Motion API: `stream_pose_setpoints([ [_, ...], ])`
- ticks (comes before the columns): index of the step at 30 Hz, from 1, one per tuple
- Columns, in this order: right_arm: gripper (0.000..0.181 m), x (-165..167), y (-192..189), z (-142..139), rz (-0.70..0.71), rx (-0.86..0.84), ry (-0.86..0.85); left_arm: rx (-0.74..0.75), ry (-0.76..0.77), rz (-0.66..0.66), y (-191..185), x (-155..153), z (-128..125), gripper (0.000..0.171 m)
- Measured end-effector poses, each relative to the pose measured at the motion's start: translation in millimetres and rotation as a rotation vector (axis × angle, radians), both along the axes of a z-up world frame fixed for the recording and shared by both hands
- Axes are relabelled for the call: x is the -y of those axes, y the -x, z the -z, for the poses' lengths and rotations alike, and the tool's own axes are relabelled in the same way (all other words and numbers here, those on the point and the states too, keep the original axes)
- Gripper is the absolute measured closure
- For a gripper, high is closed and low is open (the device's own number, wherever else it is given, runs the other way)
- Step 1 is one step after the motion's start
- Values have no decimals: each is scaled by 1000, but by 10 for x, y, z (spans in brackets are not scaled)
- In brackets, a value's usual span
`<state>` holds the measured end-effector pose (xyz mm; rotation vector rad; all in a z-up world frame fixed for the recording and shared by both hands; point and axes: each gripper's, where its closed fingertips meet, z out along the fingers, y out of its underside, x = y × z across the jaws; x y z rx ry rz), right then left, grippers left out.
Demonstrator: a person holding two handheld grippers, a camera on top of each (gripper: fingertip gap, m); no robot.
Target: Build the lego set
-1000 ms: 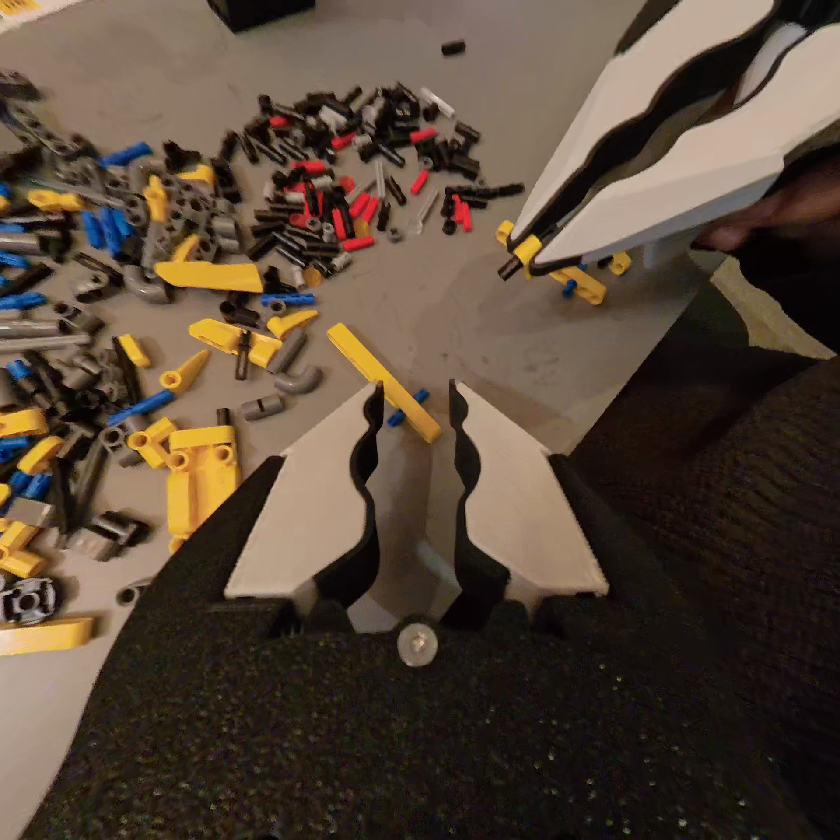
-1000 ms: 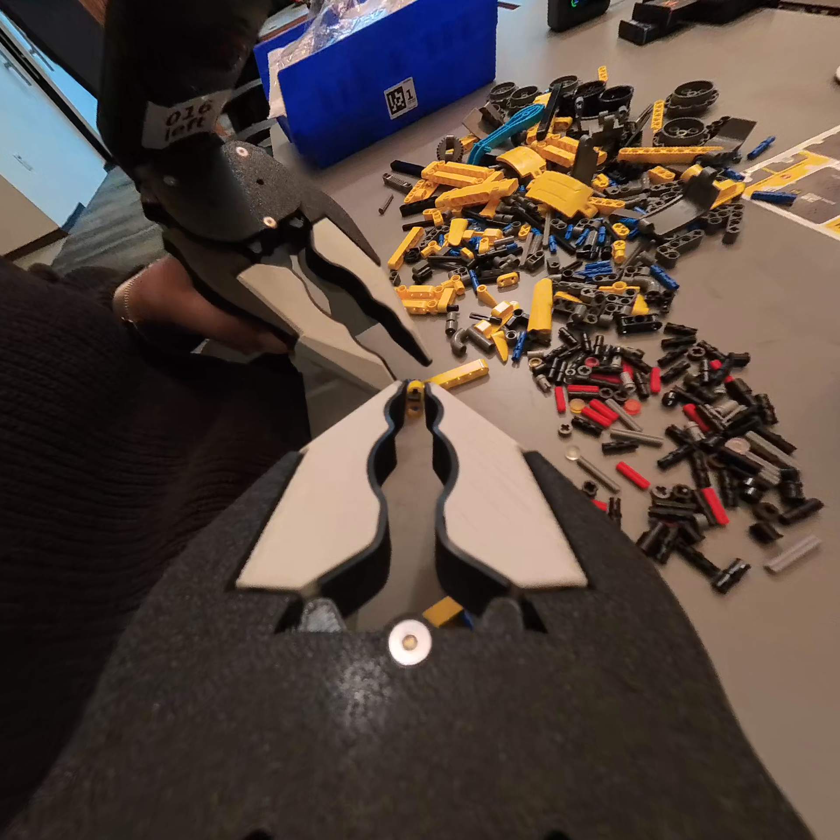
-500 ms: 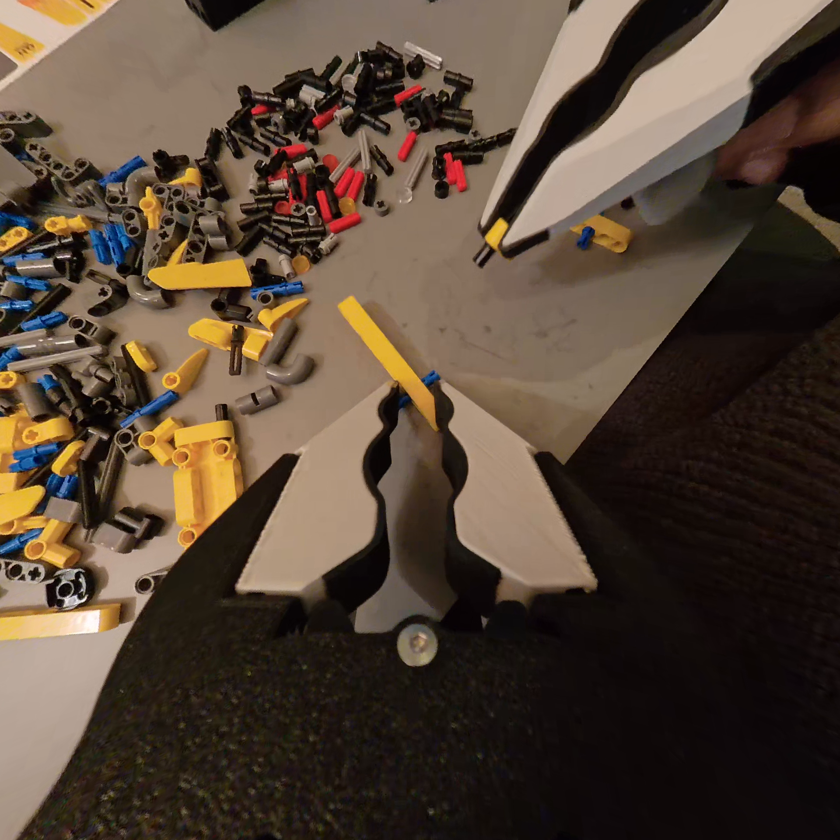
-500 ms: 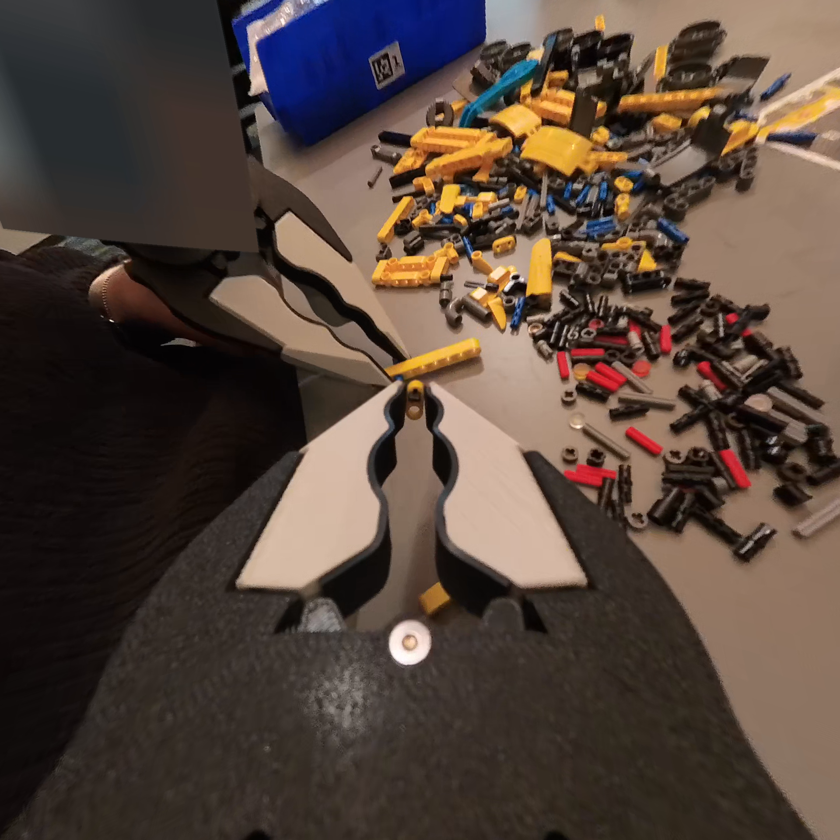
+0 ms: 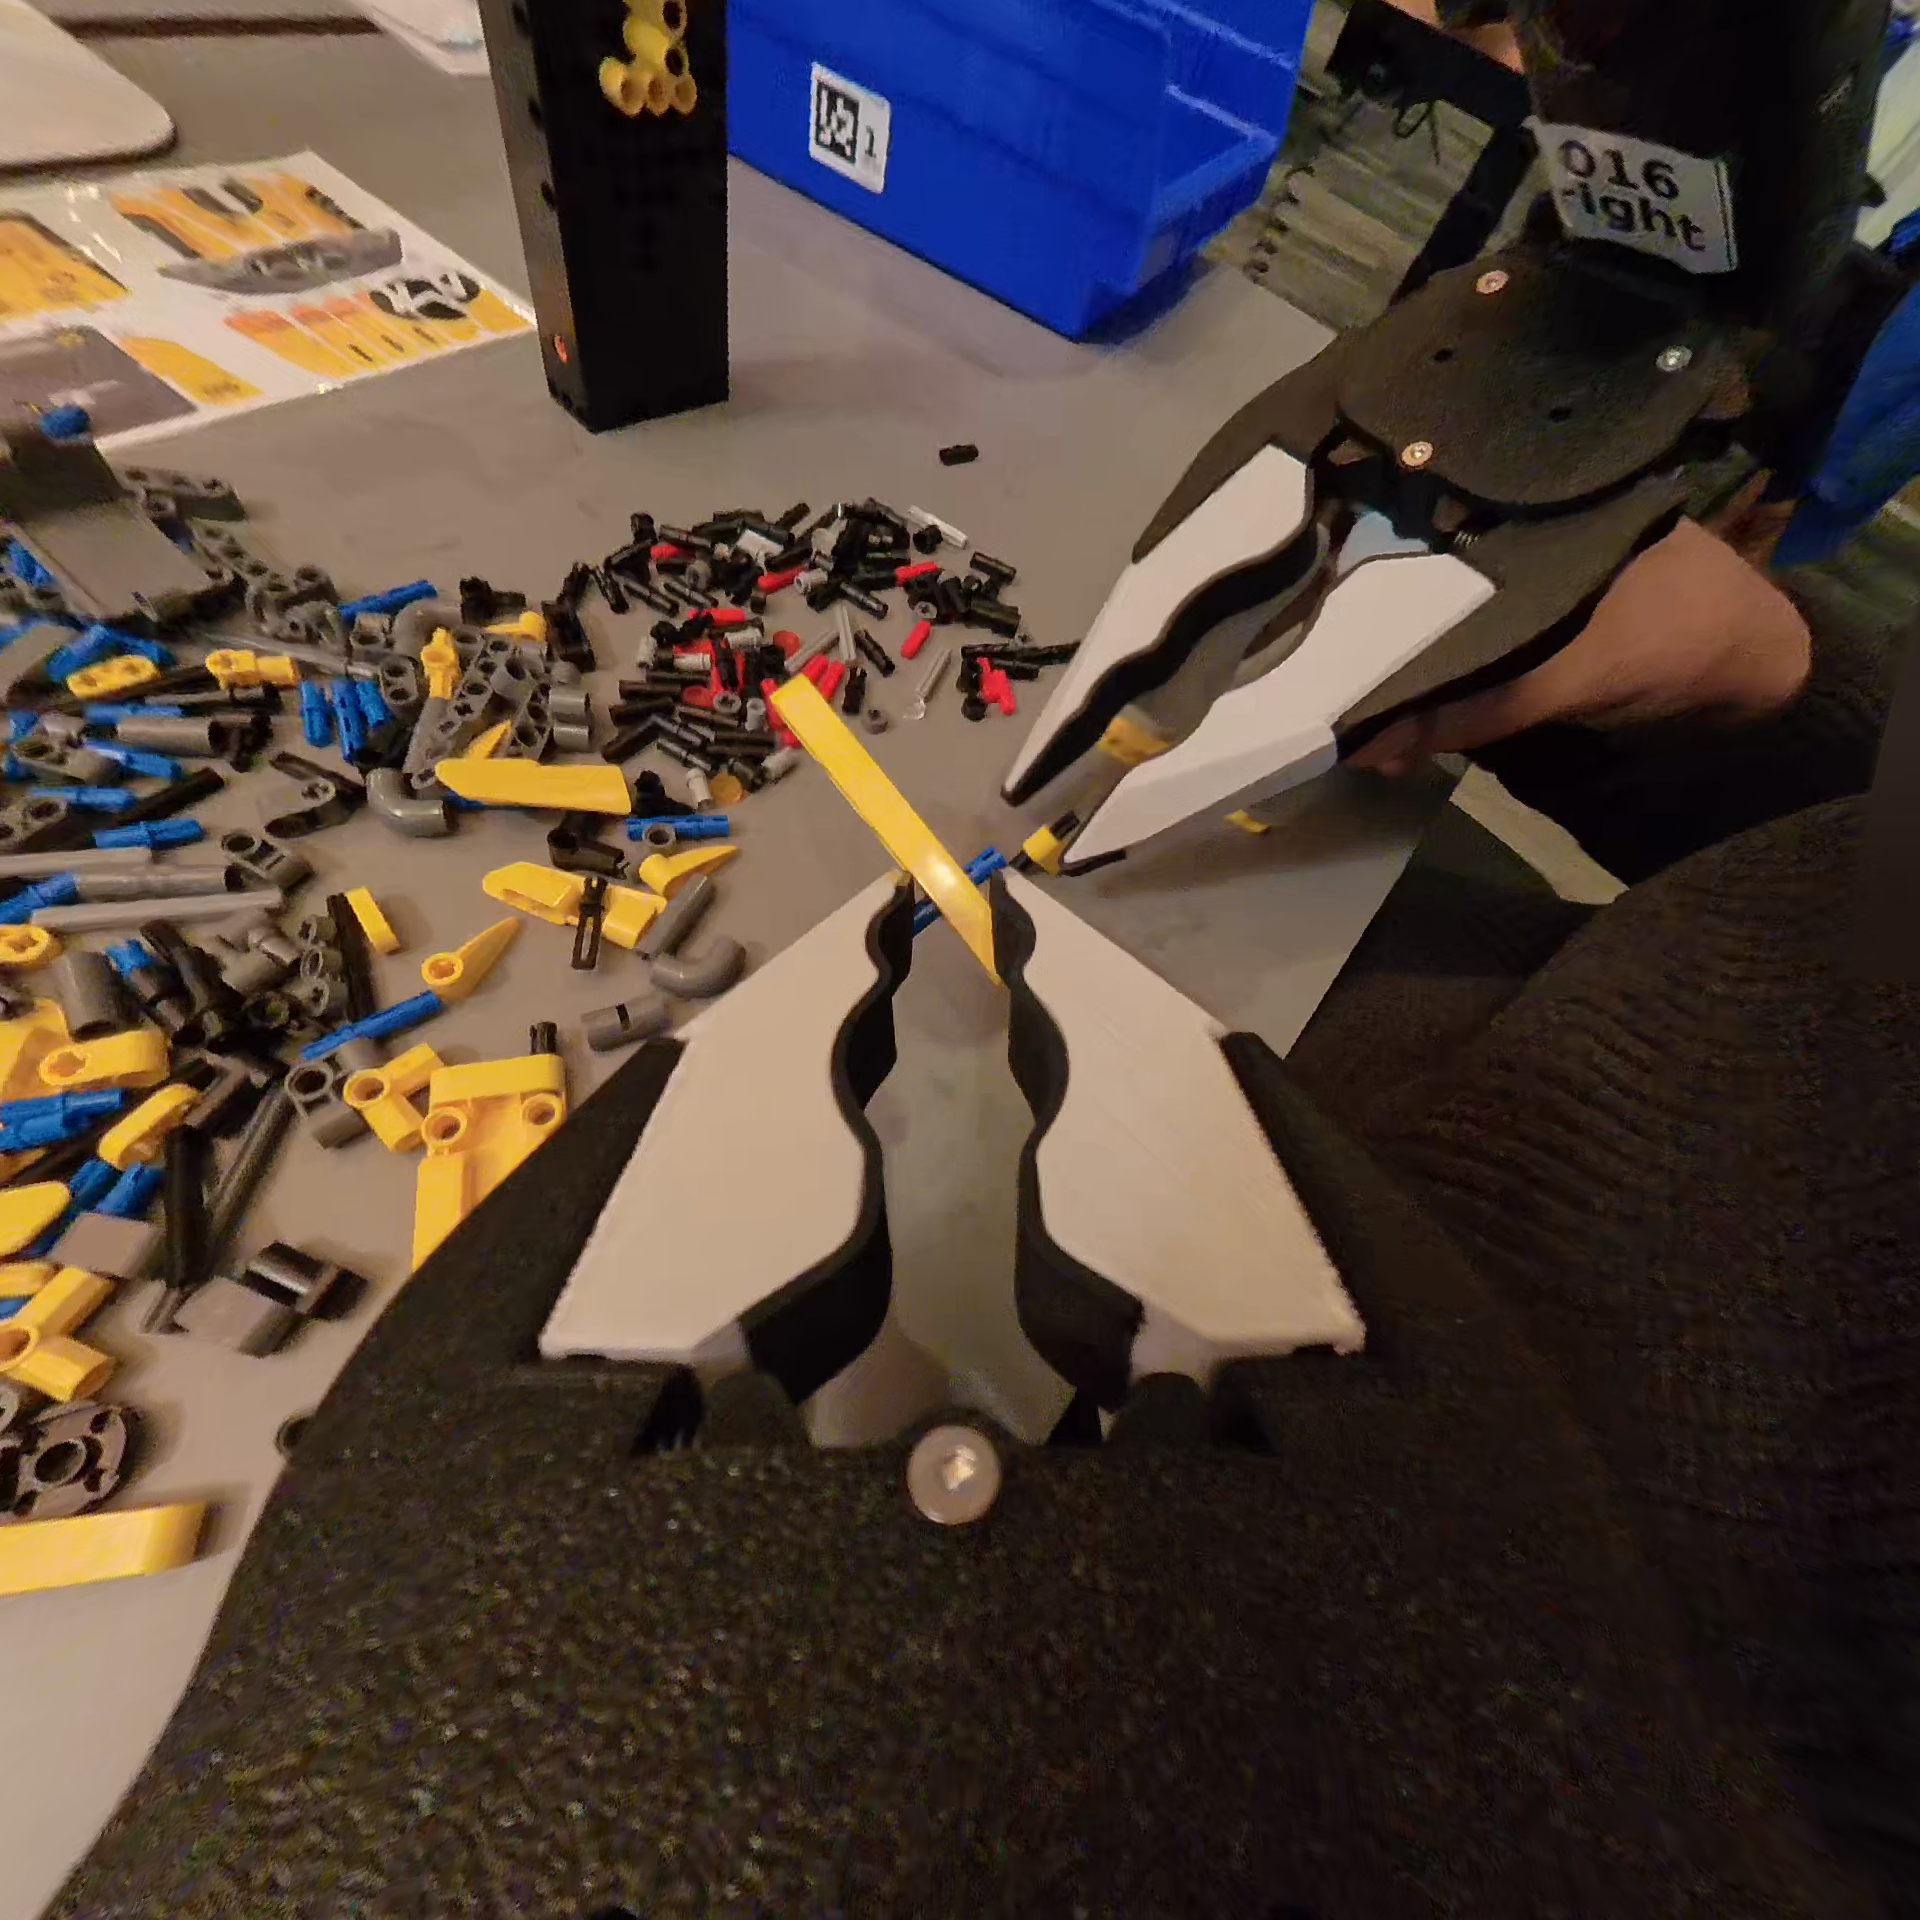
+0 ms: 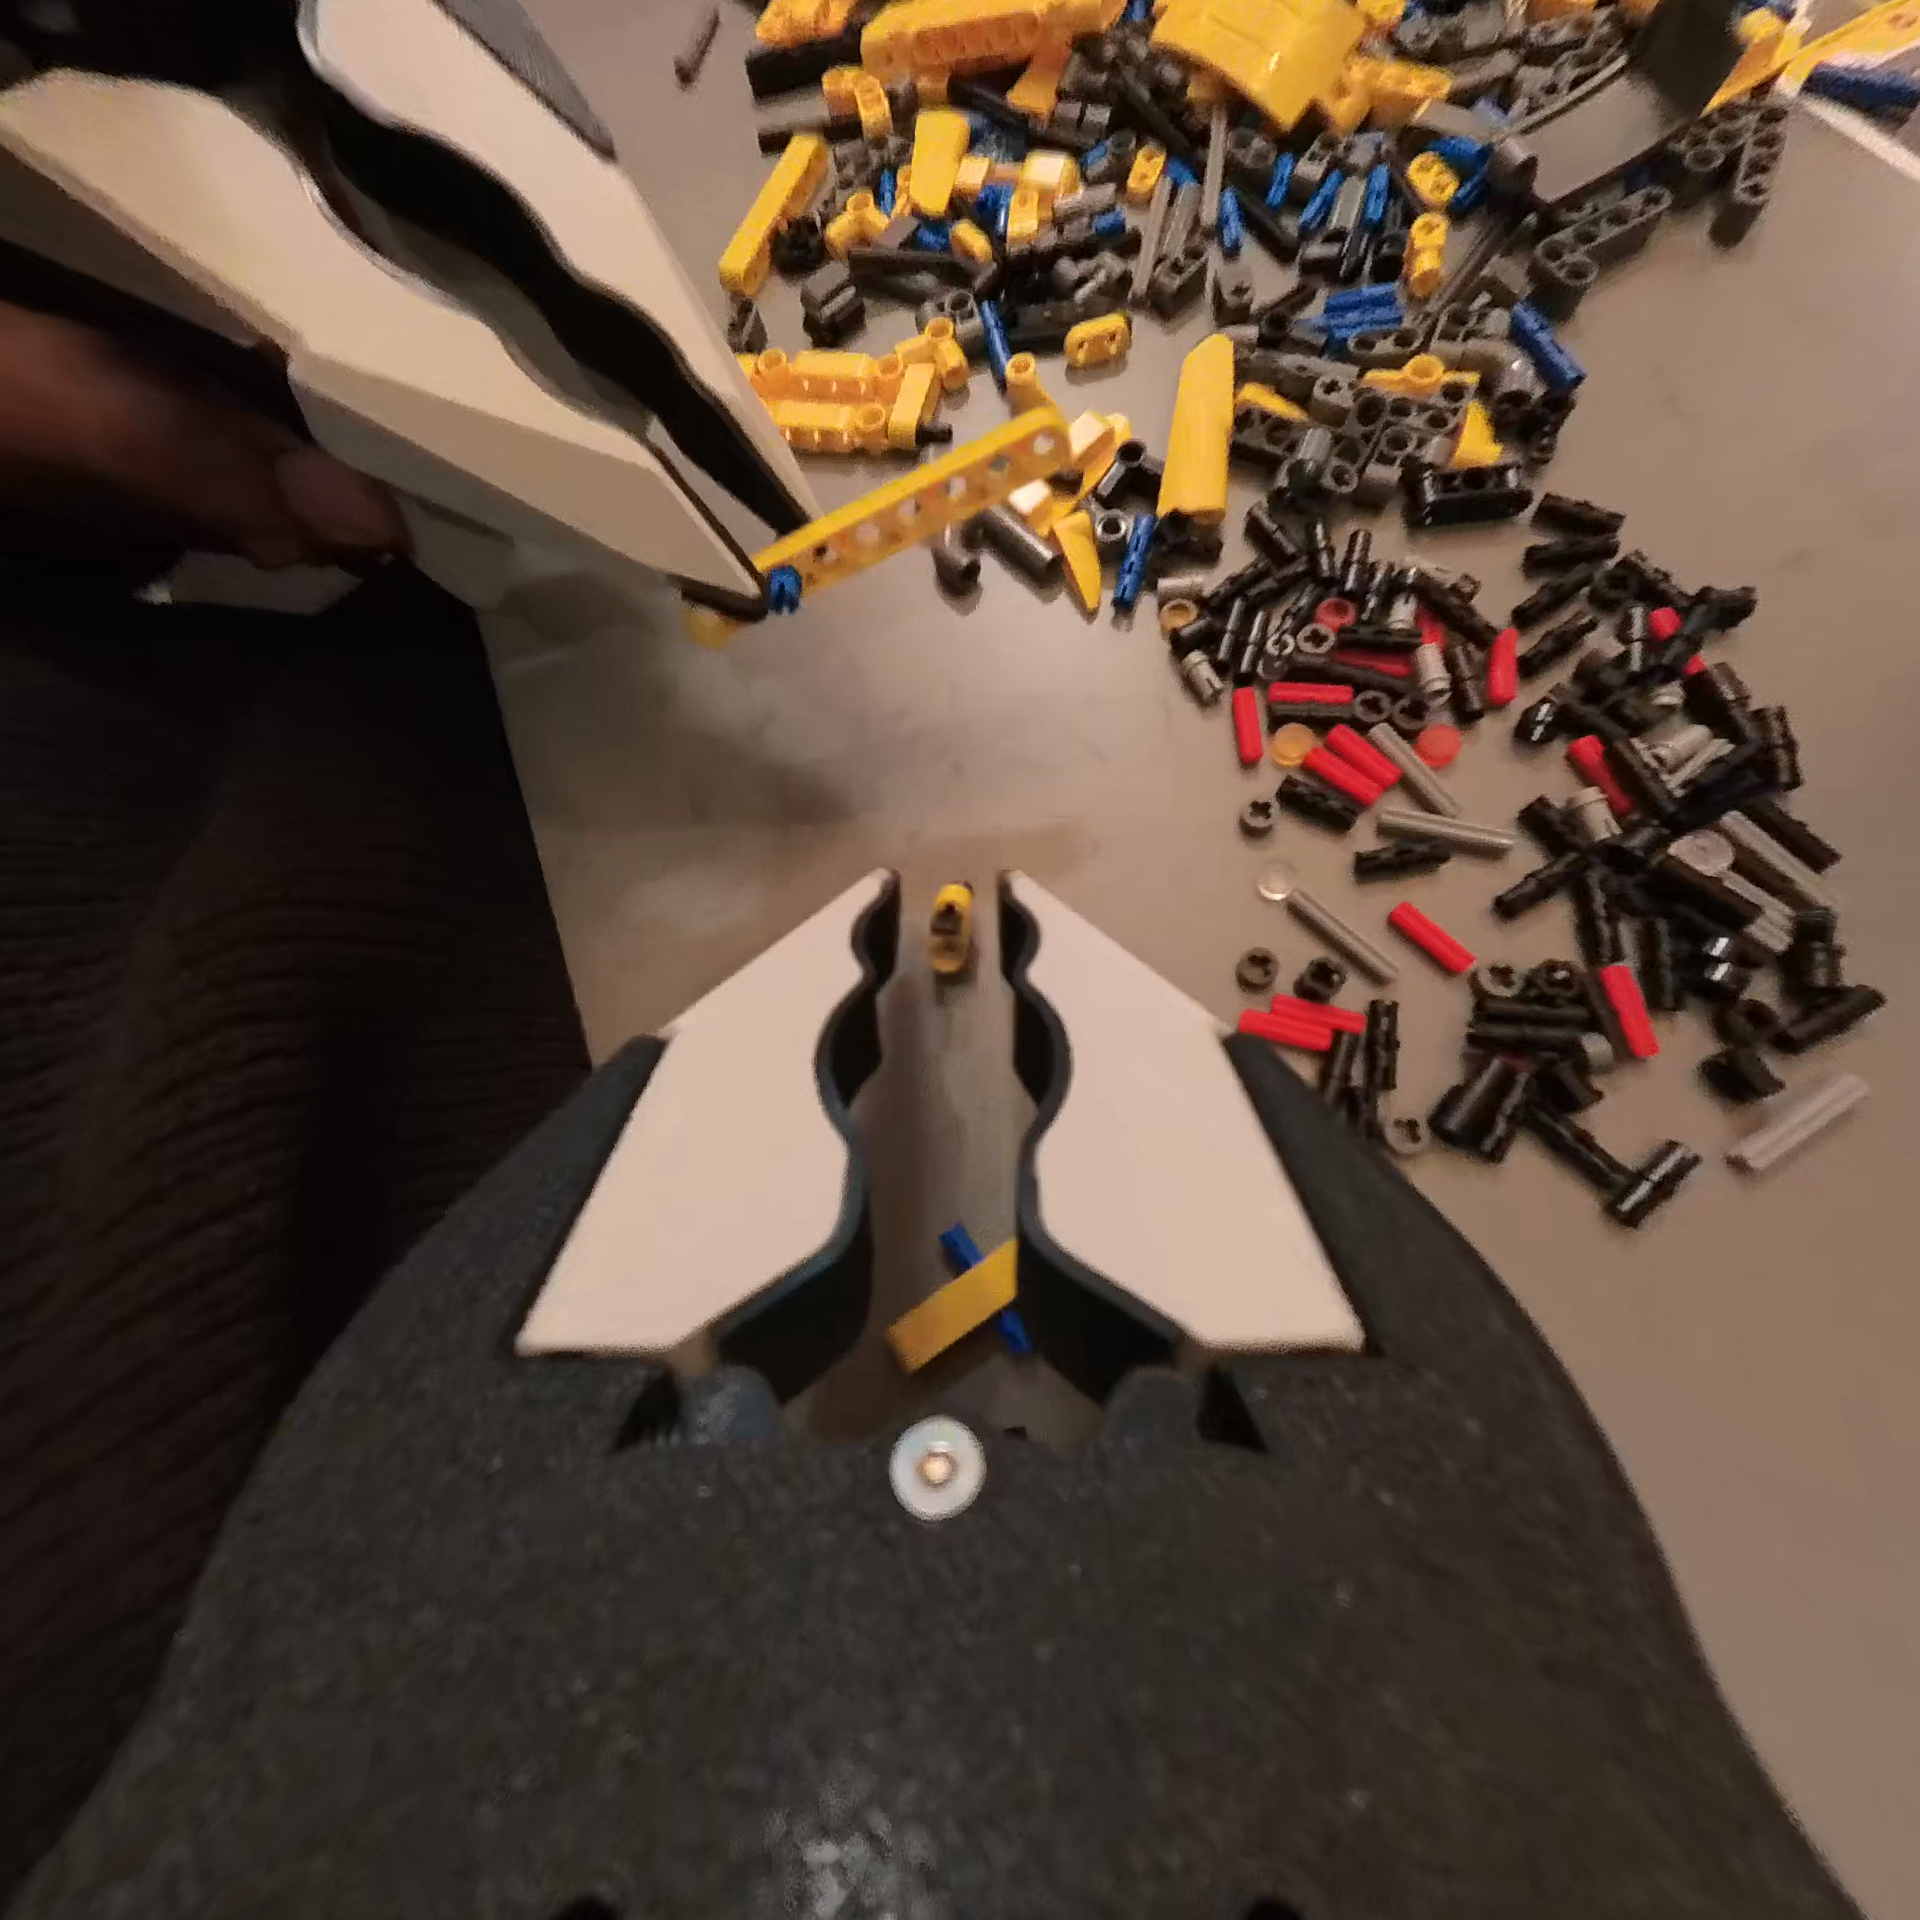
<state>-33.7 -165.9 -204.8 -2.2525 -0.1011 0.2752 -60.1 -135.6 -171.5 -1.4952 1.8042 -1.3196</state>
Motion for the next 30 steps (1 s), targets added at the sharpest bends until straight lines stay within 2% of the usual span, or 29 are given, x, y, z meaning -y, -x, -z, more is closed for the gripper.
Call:
stream_pose_setpoints([
  [4,158,-92,-21,-366,36,-134,-184,73,-39,15,-32,75,-103,157],
  [7,158,-149,26,-628,36,-367,-302,135,-127,43,-27,170,-158,157],
  [12,157,-222,72,-669,14,-612,-312,232,-279,89,-2,350,-227,157],
  [14,172,-217,117,-723,-17,-641,-336,227,-302,87,-17,364,-201,156],
  [15,174,-210,123,-745,-26,-638,-345,229,-277,81,-22,359,-209,156],
  [17,174,-185,122,-791,-42,-606,-362,226,-123,103,-3,386,-275,147],
  [18,174,-166,128,-827,-56,-600,-371,213,-9,121,8,393,-319,140],
  [21,174,-111,200,-923,-122,-631,-378,164,392,216,60,415,-482,140],
  [23,174,-94,270,-960,-166,-652,-376,118,583,262,84,407,-523,141],
  [25,174,-102,317,-973,-187,-657,-373,93,657,293,107,428,-514,148],
  [27,174,-116,341,-993,-201,-665,-375,74,642,306,115,462,-481,162],
  [30,174,-129,346,-1014,-214,-692,-368,79,607,296,105,450,-491,164],
])
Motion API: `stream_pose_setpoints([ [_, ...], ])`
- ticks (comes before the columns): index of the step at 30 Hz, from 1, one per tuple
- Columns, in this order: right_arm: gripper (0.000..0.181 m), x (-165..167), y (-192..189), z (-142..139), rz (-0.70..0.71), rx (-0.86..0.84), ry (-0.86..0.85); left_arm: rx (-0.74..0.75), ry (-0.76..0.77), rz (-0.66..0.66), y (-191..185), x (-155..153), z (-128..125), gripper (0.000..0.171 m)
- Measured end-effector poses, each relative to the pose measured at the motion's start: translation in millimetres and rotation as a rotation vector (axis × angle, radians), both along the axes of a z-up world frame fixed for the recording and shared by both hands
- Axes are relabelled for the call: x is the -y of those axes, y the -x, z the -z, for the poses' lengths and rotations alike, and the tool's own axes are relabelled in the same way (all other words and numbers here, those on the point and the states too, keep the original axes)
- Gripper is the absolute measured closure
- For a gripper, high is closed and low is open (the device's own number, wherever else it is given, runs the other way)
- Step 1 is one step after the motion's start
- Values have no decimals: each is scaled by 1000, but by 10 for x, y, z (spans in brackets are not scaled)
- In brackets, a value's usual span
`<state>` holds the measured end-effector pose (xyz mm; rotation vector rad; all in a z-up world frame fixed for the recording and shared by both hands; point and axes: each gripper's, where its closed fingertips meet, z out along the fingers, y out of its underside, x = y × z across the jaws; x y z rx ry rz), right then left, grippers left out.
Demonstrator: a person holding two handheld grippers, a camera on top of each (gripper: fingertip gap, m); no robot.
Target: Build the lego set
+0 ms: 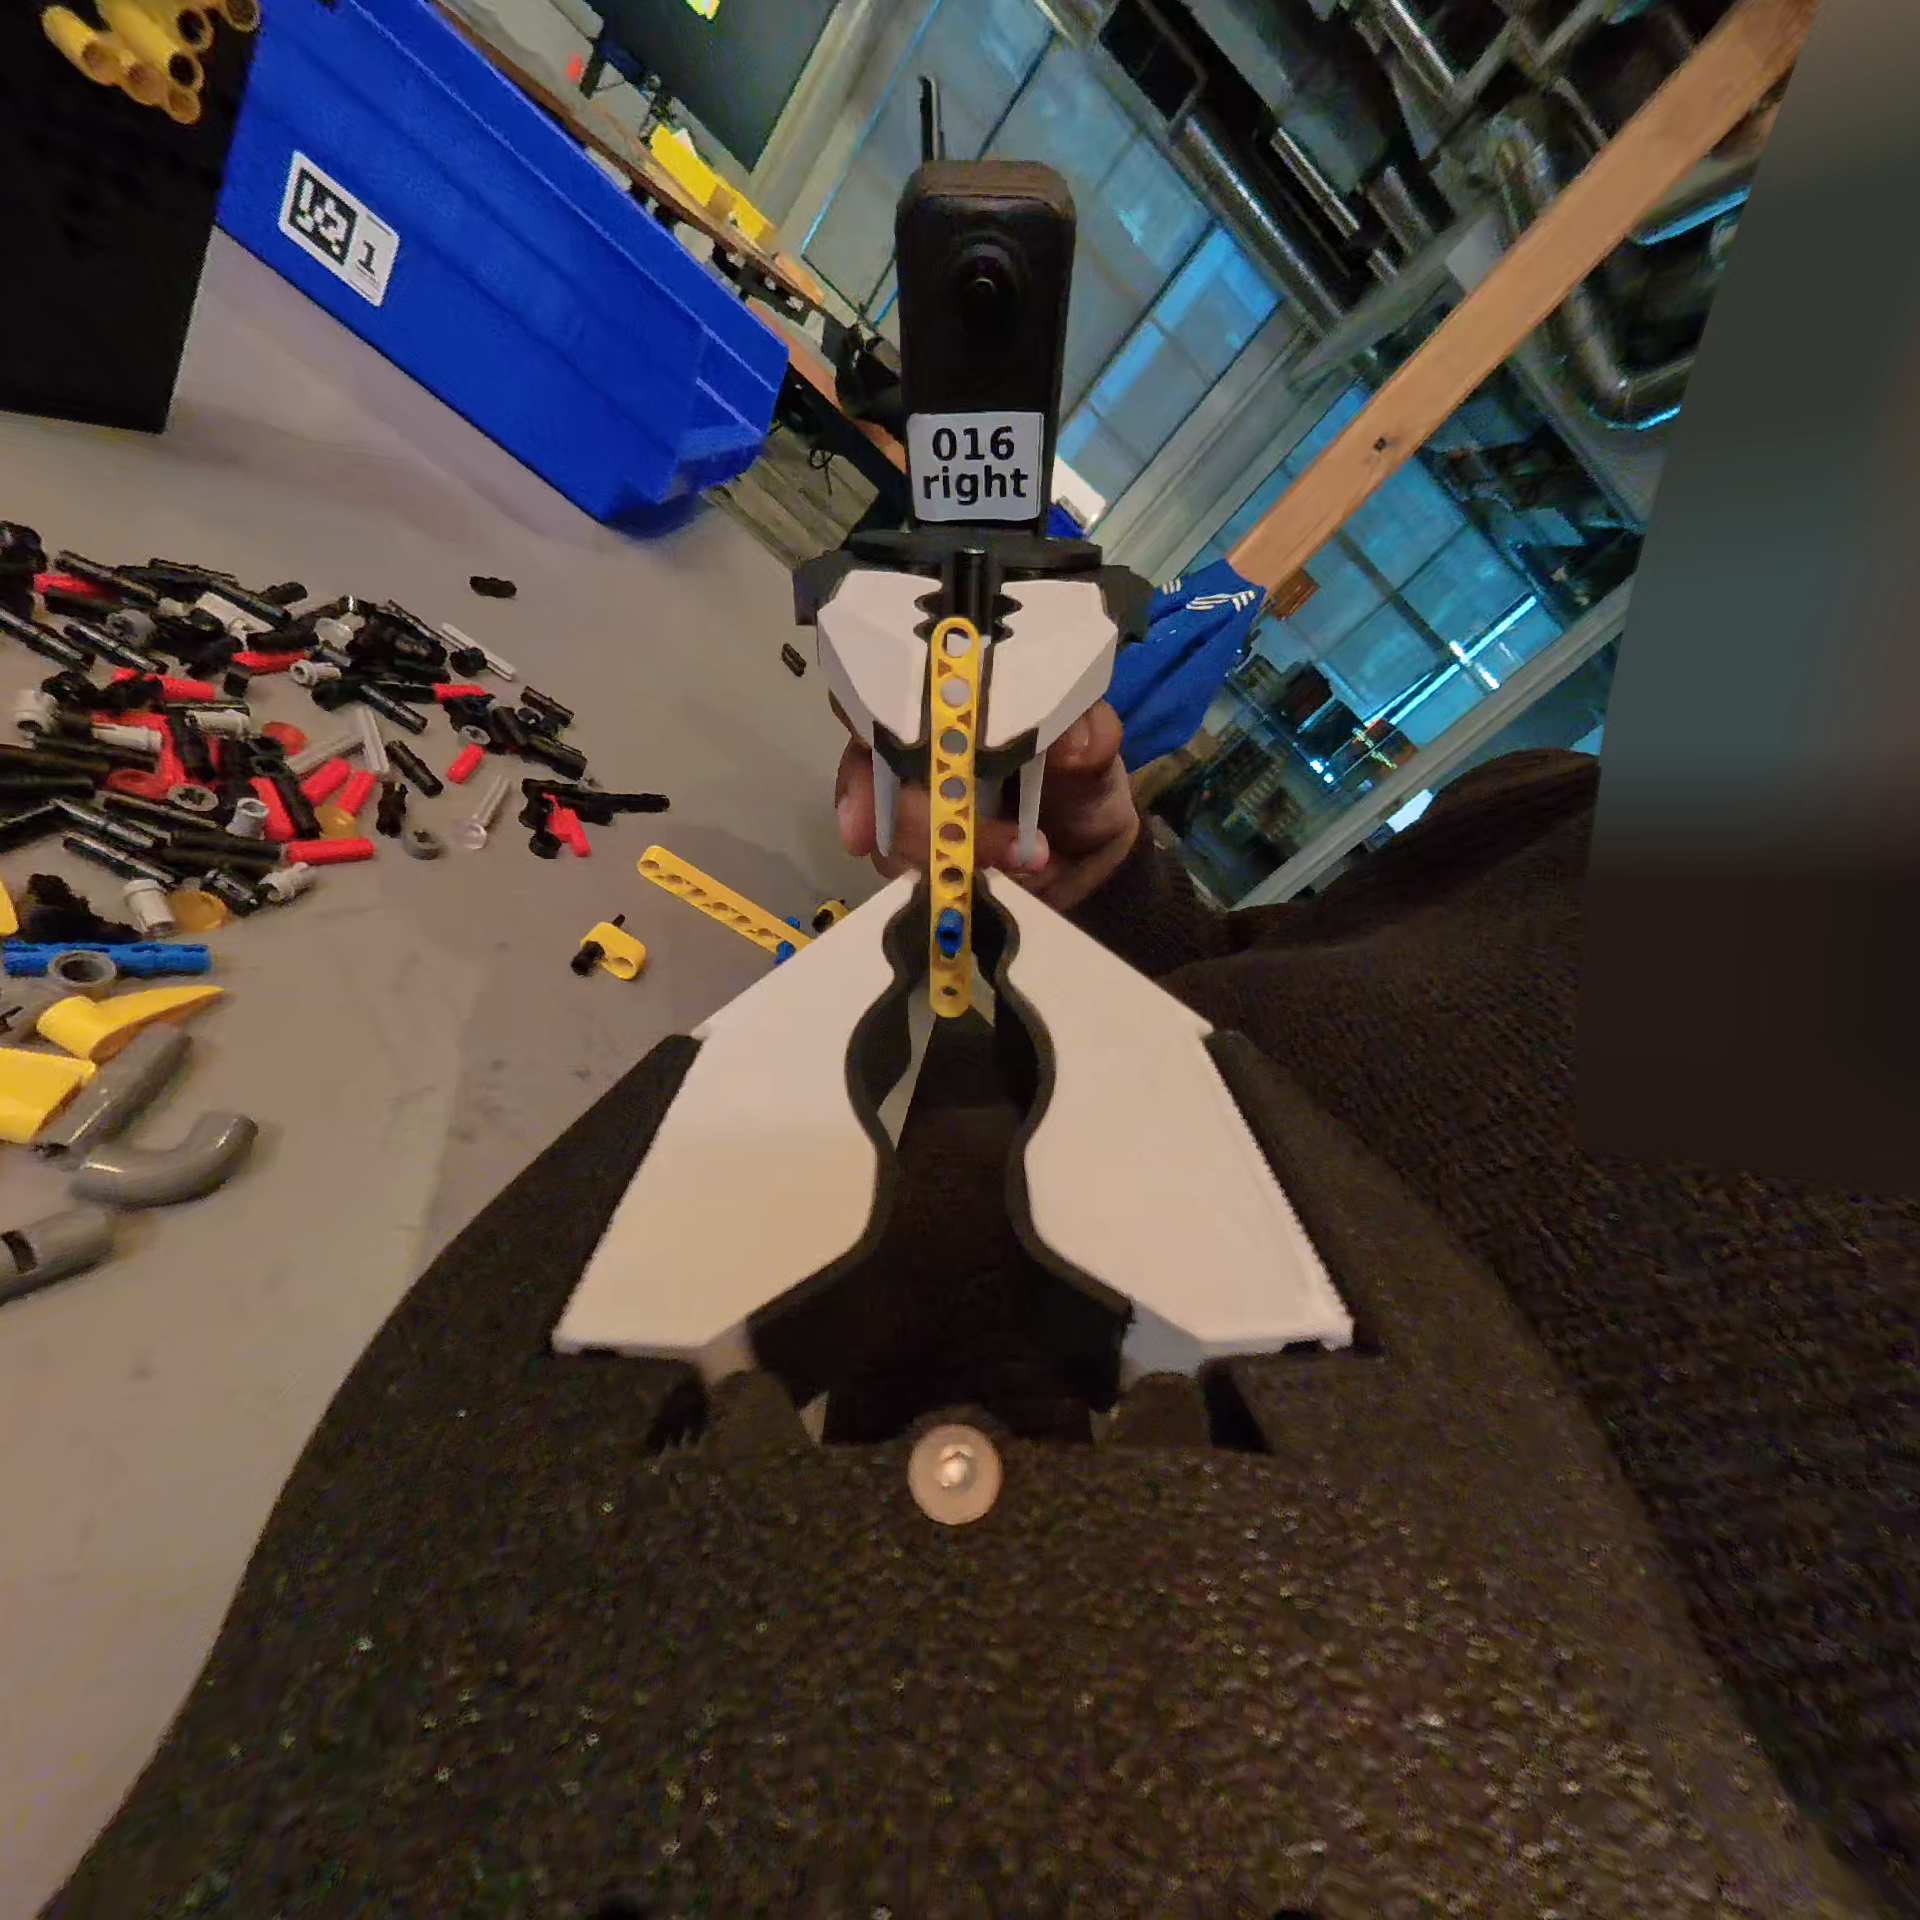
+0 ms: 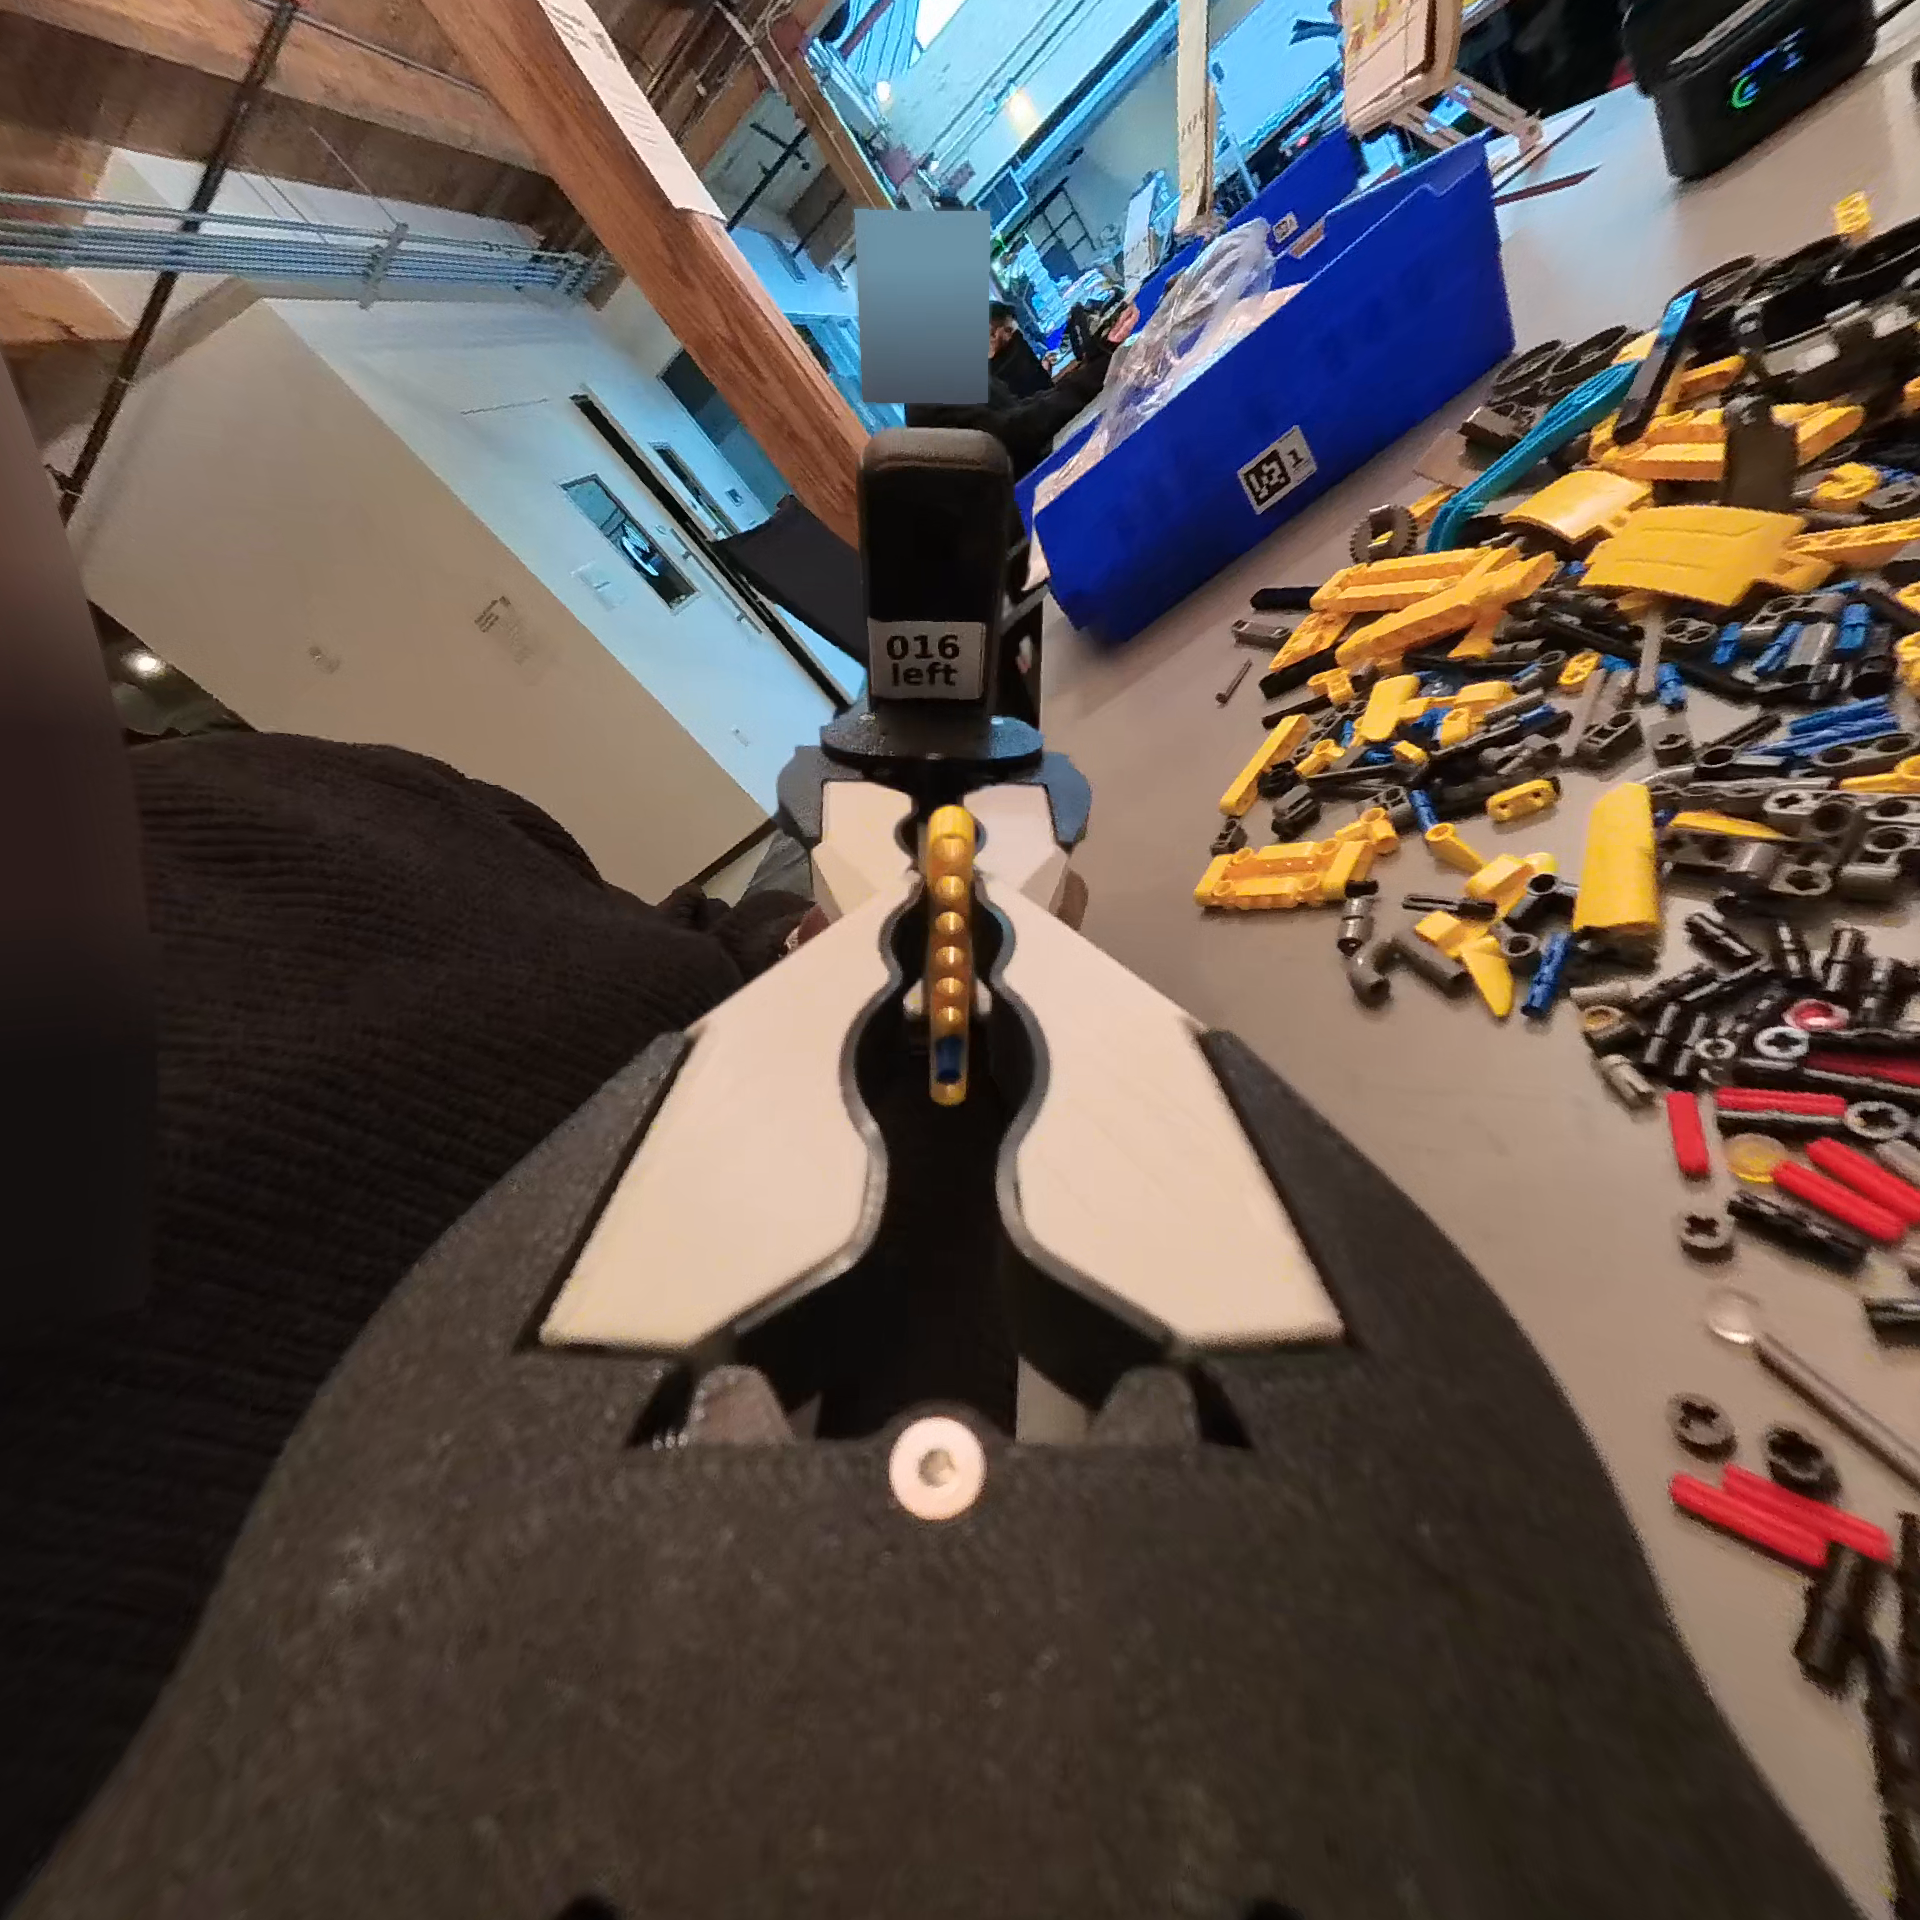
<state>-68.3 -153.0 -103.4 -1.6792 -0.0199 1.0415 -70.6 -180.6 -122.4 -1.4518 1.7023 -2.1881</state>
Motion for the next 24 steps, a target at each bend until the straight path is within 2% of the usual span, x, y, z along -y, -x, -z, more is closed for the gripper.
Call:
stream_pose_setpoints([
  [2,173,7,-46,6,13,29,1,-3,-2,-11,-6,-30,-3,164],
  [5,155,74,-284,37,102,189,-15,-13,53,-50,-26,-145,-24,164],
  [6,155,111,-386,127,132,282,11,-21,80,-58,-33,-187,-24,164],
  [8,155,193,-617,468,183,492,167,-44,115,-74,-53,-250,6,164],
  [10,155,286,-660,759,138,621,302,-64,129,-89,-79,-279,47,164],
  [15,152,243,-536,1114,18,770,380,-117,135,-90,-108,-262,138,164],
  [19,152,171,-563,1146,5,866,363,-160,101,-103,-119,-277,215,164],
  [21,165,157,-555,1154,-3,933,332,-184,96,-114,-129,-297,254,164],
  [24,165,138,-497,1122,-12,1050,253,-218,130,-124,-148,-325,298,164],
])
